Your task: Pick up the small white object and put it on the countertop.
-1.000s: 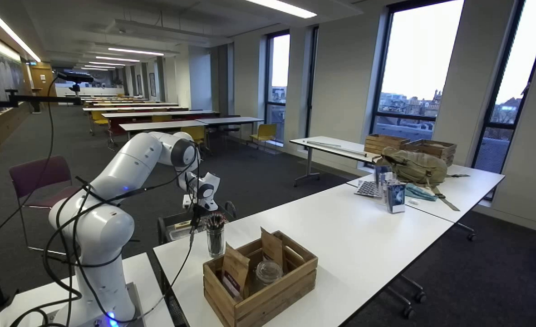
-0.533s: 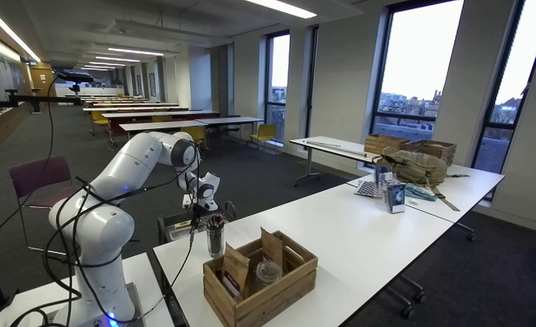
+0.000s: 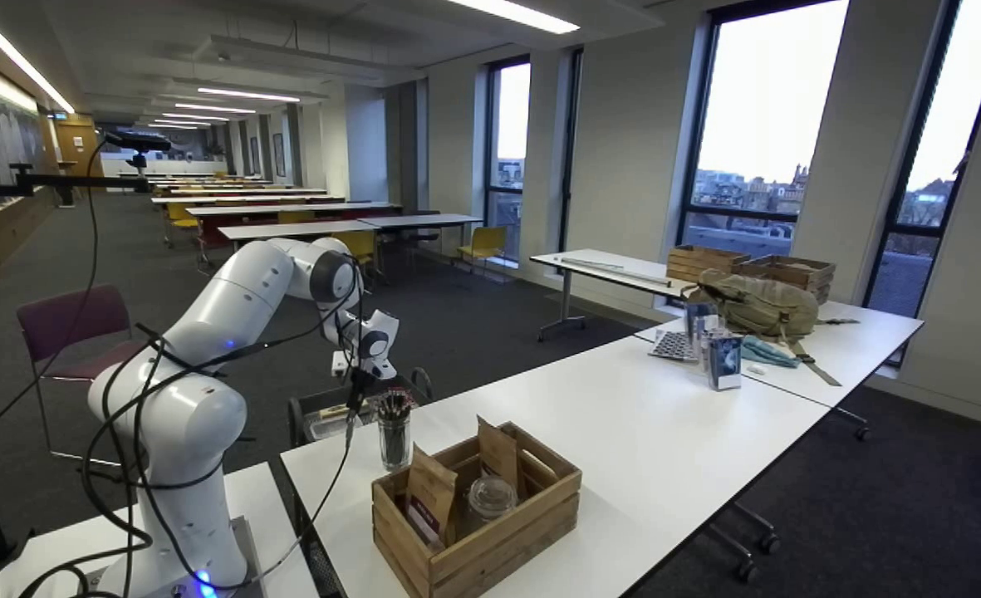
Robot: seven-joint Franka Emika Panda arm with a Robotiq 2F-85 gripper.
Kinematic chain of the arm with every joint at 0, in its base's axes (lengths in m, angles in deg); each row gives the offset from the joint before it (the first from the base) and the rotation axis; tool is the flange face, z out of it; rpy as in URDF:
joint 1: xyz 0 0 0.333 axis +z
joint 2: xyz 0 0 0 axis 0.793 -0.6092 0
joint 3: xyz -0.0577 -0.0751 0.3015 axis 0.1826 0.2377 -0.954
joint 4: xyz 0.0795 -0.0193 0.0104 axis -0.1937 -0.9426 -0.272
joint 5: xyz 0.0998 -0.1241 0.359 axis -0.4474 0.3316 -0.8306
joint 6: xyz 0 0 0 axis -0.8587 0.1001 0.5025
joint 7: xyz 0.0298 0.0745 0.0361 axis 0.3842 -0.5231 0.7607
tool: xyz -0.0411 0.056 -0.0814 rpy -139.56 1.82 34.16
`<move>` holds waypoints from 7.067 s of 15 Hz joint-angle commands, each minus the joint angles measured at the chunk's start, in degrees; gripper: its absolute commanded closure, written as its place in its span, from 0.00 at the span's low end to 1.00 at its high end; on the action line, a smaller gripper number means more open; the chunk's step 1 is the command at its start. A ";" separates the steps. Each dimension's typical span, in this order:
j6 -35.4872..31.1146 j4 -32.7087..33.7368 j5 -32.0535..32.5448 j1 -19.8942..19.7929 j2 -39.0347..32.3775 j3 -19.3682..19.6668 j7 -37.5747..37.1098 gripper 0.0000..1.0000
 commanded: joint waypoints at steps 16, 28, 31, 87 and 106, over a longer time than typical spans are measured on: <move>-0.41 -3.95 0.11 0.39 2.12 -0.20 -0.31 0.28; -2.03 -1.06 -2.16 -0.09 -2.77 -1.84 0.59 0.44; -1.86 -0.19 -2.43 0.00 -3.75 -2.15 0.43 0.41; -1.50 2.19 -2.82 0.32 -5.56 -1.51 -0.28 0.98; 1.35 -2.40 1.80 2.80 3.87 1.83 -8.48 0.98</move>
